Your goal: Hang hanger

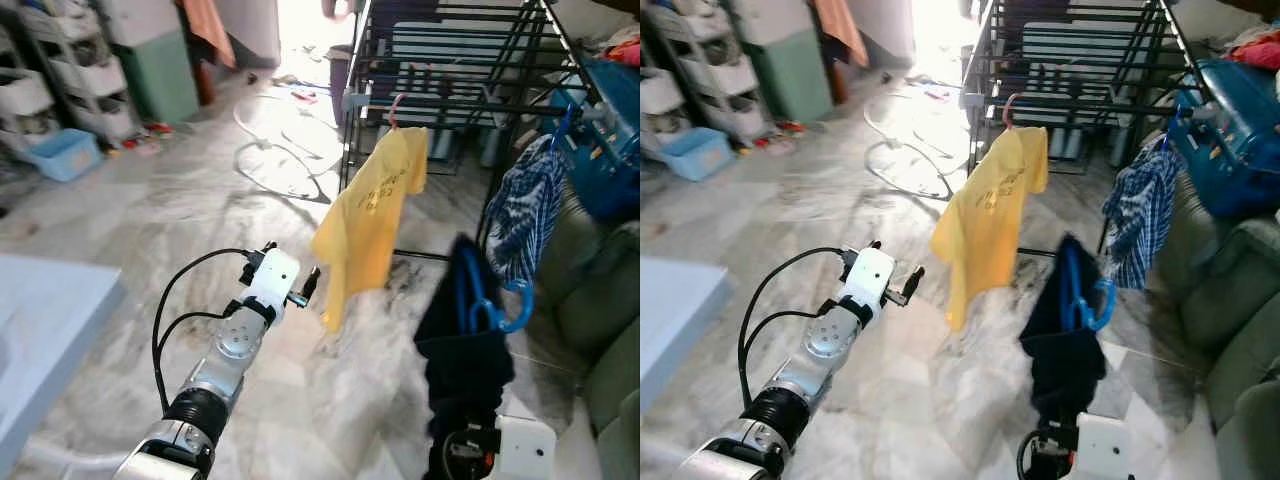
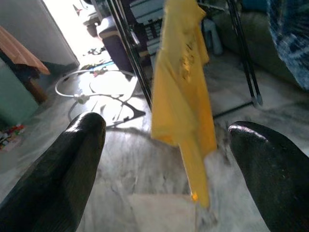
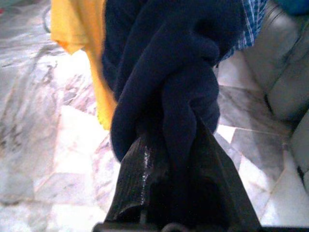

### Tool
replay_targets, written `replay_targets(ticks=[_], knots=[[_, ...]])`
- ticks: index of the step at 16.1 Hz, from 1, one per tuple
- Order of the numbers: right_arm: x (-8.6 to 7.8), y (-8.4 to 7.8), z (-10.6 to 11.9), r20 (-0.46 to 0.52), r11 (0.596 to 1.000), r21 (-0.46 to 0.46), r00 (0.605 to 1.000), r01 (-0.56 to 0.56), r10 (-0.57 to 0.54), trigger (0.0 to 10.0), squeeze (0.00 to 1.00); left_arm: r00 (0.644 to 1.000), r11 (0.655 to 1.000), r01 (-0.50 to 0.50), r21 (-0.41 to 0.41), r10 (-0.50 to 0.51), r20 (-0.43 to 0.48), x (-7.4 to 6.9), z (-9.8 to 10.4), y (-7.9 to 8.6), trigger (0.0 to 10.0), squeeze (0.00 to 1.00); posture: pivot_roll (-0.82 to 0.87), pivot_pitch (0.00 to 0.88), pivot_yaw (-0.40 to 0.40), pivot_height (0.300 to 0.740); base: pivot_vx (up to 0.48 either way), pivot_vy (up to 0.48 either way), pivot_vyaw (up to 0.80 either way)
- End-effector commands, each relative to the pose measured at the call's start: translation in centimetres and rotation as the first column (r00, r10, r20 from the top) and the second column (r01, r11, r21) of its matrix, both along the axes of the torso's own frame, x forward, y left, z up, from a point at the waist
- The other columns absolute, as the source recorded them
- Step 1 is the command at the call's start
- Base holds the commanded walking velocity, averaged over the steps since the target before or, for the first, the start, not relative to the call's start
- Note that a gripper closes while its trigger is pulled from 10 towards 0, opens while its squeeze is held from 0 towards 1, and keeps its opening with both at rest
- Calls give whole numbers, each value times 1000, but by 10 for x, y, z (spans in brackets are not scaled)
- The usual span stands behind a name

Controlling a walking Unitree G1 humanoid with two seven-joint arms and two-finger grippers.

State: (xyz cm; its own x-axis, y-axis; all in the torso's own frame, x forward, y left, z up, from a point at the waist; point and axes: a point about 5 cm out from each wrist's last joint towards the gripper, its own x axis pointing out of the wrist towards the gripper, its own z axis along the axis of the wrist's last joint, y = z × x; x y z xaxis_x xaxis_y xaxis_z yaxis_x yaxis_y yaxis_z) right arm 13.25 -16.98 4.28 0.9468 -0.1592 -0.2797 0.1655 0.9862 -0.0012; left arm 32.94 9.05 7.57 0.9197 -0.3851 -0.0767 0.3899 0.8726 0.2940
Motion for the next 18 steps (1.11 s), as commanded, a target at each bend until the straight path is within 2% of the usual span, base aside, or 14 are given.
replay_targets(ticks=[1, 5, 14, 18], knots=[[2, -2, 5, 23, 1000, -4, 1000, -3, 3, 10000, 0, 1000, 1000, 14, -2, -14, -1, 0, 0, -7, 10000, 0, -45, 20, 28, 740, -349, 0, 0], [3, 2, 4, 25, 999, -6, 999, -40, 40, 10000, 0, 1000, 1000, 21, -1, -21, 12, -1, 1, -7, 10000, 0, -42, 20, 30, 740, -234, 0, 103], [5, 9, 5, 31, 995, -16, 994, -100, 100, 10000, 0, 999, 999, 35, 1, -35, 13, -2, 0, -9, 10000, 0, -44, 31, 32, 740, 0, 0, 800], [6, 11, 5, 29, 992, -29, 992, -123, 124, 10000, 0, 996, 996, 86, -38, -87, -24, -3, -1, -13, 10000, 0, -46, 35, 26, 740, 0, 0, 800]])
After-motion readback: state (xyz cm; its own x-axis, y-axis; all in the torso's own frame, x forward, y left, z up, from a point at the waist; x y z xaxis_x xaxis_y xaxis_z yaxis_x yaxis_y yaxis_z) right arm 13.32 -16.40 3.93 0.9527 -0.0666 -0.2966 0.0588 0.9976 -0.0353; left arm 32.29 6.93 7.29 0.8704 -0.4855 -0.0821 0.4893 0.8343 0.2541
